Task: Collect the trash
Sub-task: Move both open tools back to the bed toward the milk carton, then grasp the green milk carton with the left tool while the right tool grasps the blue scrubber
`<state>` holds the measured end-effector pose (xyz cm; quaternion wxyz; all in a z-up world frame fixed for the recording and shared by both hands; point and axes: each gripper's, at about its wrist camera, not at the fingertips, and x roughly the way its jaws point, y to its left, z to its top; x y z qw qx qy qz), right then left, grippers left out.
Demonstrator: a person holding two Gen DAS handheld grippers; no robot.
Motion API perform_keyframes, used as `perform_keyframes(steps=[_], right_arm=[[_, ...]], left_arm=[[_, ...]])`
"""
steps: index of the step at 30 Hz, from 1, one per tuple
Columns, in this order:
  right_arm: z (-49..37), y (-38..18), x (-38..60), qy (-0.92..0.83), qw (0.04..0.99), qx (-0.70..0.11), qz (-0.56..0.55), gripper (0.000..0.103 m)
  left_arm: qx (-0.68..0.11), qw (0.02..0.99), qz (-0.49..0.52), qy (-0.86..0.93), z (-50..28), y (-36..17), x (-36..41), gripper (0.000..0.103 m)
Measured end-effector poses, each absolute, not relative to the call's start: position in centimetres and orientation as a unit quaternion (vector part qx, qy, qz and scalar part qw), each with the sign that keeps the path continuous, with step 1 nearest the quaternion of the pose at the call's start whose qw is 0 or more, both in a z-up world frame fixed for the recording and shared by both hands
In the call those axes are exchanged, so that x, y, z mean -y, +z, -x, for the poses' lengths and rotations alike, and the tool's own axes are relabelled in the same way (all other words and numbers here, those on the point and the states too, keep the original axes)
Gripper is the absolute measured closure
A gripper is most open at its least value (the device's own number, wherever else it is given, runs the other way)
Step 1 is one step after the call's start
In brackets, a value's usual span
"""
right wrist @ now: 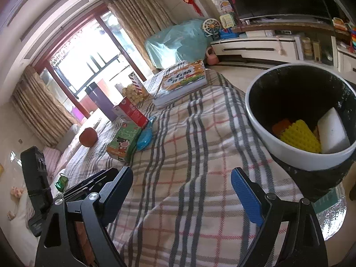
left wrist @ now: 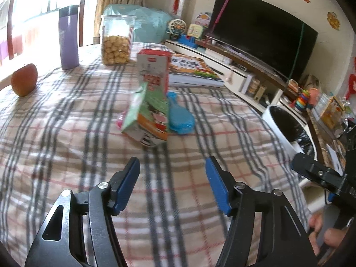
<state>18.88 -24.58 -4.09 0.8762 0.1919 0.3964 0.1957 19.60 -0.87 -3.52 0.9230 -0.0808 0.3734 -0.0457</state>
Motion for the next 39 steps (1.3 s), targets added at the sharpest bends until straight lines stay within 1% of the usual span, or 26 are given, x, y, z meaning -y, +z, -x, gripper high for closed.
perform_keyframes(steps=[7,17,18,19,26,34,39], right_arm=[[-19.7,-4.3,23.6,0.200,0.876,-0.396,-0.191,0.012],[-21.2,-5.4,22.6,0.195,0.869,-0.410,-0.197,0.012],[-21.5,-5.6,22.5,0.194,0.867,-0.414,-0.197,0.012],[-21.8,-5.7,22.3,0.193,0.865,-0.418,-0.197,0.012],[-23.2,-6.0,20.5,0.202,0.865,-0.422,-0.183,0.012],[-24.8,-5.8,16.0,0.222,0.870,-0.423,-0.123,0.014],[-26.2,-6.4,12.7,0.225,0.869,-0.432,-0.091,0.021]], left_arm=[[-0.374,0.925,0.058,-0.028,-21.6,-3.9,-0.1,0.036],[-0.387,0.922,0.007,-0.009,-25.1,-4.8,0.2,0.037],[-0.388,0.922,0.003,-0.009,-25.3,-4.9,0.2,0.040],[-0.388,0.921,0.002,-0.011,-25.4,-5.0,0.2,0.046],[-0.383,0.923,0.019,-0.023,-24.6,-5.0,-1.0,0.047],[-0.381,0.921,0.074,-0.030,-20.9,-4.6,-5.1,0.047],[-0.386,0.917,0.094,-0.031,-19.6,-5.0,-7.3,0.046]])
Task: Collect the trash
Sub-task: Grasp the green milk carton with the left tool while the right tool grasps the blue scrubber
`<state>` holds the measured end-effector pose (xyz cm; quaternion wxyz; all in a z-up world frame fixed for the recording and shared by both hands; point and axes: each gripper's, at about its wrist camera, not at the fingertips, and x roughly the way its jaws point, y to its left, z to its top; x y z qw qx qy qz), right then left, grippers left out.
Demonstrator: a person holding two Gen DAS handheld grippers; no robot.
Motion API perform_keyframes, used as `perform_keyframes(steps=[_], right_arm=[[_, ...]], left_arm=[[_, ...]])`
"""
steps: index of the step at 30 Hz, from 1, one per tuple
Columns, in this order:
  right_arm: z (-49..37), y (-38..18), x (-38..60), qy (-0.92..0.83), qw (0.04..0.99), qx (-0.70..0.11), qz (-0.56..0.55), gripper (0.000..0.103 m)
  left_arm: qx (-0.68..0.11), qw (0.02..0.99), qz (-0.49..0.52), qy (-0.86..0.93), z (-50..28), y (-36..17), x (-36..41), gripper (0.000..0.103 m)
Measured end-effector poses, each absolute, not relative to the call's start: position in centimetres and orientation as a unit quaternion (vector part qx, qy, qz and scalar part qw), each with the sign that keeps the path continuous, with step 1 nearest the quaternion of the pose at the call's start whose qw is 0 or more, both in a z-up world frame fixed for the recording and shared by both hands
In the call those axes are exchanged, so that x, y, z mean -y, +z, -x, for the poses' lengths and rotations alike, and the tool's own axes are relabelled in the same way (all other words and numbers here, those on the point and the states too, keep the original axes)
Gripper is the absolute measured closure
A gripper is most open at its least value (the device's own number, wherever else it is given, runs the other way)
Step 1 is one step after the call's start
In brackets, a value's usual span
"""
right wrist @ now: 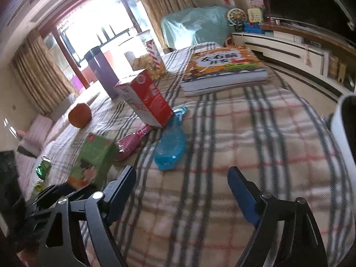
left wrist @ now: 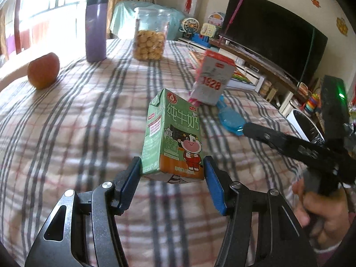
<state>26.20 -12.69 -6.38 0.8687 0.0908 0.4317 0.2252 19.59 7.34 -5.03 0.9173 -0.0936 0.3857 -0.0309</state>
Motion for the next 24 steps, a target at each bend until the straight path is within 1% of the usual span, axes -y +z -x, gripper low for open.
perform_keyframes(steps=[3,6,11,14,16,17,18,20,21,22,24], right_arm=[[-27.1,-6.8,11.1,0.217,0.871,-0.436,-0.067,0.023],[-28.1,-7.1,9.8,0.203,0.873,-0.440,-0.047,0.023],[-29.7,-7.9,8.1,0.181,0.877,-0.445,-0.008,0.024],[-29.9,-8.2,7.4,0.172,0.877,-0.449,0.011,0.033],[-29.9,-8.1,7.6,0.165,0.878,-0.448,0.011,0.046],[-29.8,-8.1,7.8,0.162,0.879,-0.448,0.009,0.056],[-29.8,-8.1,8.1,0.159,0.880,-0.448,0.006,0.058],[-29.3,-8.0,8.6,0.163,0.879,-0.448,0.000,0.058],[-29.2,-7.9,8.7,0.164,0.879,-0.448,0.000,0.058],[-28.8,-7.8,8.8,0.164,0.879,-0.447,0.000,0.058],[-28.0,-7.6,9.1,0.171,0.878,-0.448,-0.006,0.058]], left_arm=[[-0.392,0.914,0.099,-0.026,-19.6,-5.7,-8.4,0.046],[-0.393,0.911,0.124,-0.032,-19.7,-6.1,-9.4,0.046],[-0.405,0.906,0.124,-0.019,-20.1,-6.6,-9.5,0.040],[-0.406,0.906,0.118,-0.014,-20.3,-6.6,-9.3,0.038],[-0.408,0.906,0.114,-0.010,-20.4,-6.7,-9.4,0.039],[-0.408,0.906,0.114,-0.009,-20.5,-6.7,-9.5,0.039],[-0.408,0.906,0.113,-0.007,-20.5,-6.7,-9.5,0.039],[-0.406,0.907,0.115,-0.005,-20.7,-6.7,-9.6,0.039],[-0.405,0.907,0.116,-0.006,-20.8,-6.7,-9.7,0.047],[-0.403,0.907,0.118,-0.010,-20.8,-6.7,-9.7,0.050],[-0.400,0.909,0.118,-0.017,-20.8,-6.6,-9.7,0.051]])
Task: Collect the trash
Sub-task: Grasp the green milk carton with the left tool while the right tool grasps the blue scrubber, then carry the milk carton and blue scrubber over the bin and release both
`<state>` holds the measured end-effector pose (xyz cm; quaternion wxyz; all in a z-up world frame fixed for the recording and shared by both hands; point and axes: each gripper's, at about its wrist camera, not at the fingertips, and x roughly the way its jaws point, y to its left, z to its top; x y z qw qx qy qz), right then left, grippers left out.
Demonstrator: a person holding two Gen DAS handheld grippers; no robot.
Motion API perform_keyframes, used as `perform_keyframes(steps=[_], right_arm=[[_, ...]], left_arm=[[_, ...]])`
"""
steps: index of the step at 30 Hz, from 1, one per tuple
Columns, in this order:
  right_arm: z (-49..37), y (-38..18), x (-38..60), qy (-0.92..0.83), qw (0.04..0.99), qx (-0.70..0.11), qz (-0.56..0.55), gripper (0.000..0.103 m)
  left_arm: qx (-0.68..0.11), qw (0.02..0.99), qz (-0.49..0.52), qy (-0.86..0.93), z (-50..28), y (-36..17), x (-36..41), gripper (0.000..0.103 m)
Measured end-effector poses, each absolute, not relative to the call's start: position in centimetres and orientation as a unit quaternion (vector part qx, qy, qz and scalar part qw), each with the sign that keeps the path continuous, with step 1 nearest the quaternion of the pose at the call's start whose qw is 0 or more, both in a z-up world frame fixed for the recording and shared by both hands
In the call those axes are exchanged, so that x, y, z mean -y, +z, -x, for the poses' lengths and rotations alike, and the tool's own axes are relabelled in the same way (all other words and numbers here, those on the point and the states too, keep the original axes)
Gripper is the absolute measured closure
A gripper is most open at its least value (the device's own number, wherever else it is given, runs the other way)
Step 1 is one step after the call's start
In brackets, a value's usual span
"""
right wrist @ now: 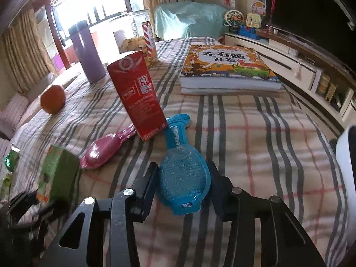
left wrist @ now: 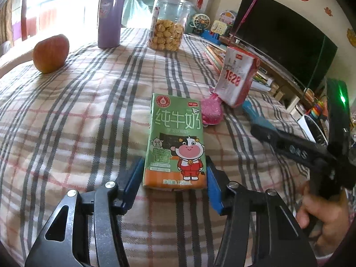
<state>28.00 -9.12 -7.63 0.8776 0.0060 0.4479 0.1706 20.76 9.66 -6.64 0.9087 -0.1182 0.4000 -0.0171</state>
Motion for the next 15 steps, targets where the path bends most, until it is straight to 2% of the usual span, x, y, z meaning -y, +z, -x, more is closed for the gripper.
perform_keyframes(steps=[15], right_arm=[[-21.5,-5.9,16.0,0.200,0.865,-0.447,-0.106,0.058]], left_arm=[[-0.387,0.913,0.105,-0.077,-18.3,-5.5,-4.1,0.051]])
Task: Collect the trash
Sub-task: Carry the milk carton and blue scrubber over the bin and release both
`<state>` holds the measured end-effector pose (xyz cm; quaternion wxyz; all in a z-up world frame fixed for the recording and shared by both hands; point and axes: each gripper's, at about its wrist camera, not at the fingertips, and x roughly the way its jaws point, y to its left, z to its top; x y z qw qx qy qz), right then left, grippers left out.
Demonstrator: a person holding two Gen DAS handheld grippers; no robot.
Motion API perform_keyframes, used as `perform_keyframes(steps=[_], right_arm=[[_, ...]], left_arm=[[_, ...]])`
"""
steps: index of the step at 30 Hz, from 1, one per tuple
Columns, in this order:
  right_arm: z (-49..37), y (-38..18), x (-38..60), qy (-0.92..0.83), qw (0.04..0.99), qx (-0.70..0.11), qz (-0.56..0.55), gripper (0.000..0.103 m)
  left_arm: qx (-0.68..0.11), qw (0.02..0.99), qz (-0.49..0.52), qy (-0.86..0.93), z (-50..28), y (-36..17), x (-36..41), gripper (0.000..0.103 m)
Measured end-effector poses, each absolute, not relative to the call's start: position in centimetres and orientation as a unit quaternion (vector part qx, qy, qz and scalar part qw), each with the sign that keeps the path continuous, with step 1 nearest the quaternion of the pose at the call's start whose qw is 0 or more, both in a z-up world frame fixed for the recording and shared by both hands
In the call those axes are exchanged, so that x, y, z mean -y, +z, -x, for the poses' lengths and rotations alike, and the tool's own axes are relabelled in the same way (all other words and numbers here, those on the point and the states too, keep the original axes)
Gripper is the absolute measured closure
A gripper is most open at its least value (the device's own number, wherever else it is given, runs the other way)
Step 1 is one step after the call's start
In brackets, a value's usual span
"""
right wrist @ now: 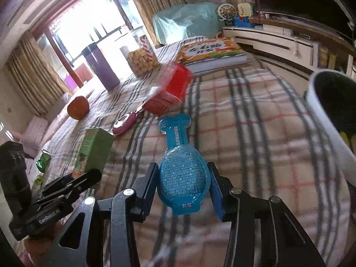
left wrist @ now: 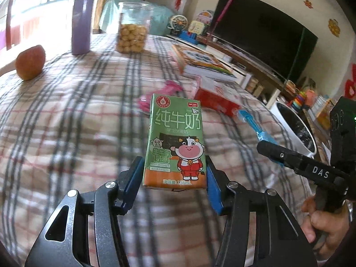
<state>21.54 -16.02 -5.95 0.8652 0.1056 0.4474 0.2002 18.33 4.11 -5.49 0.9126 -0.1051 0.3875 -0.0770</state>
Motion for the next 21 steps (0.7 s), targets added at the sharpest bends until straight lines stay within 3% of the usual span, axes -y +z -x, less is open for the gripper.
perform_keyframes(steps=[21], right_arm=[[-18.5,-3.6,25.8,0.166,0.884,-0.407,-0.160,0.058]], left_arm=[[-0.391,0.905,0.055,-0.160,-17.8,-3.8,6.6,0.051]])
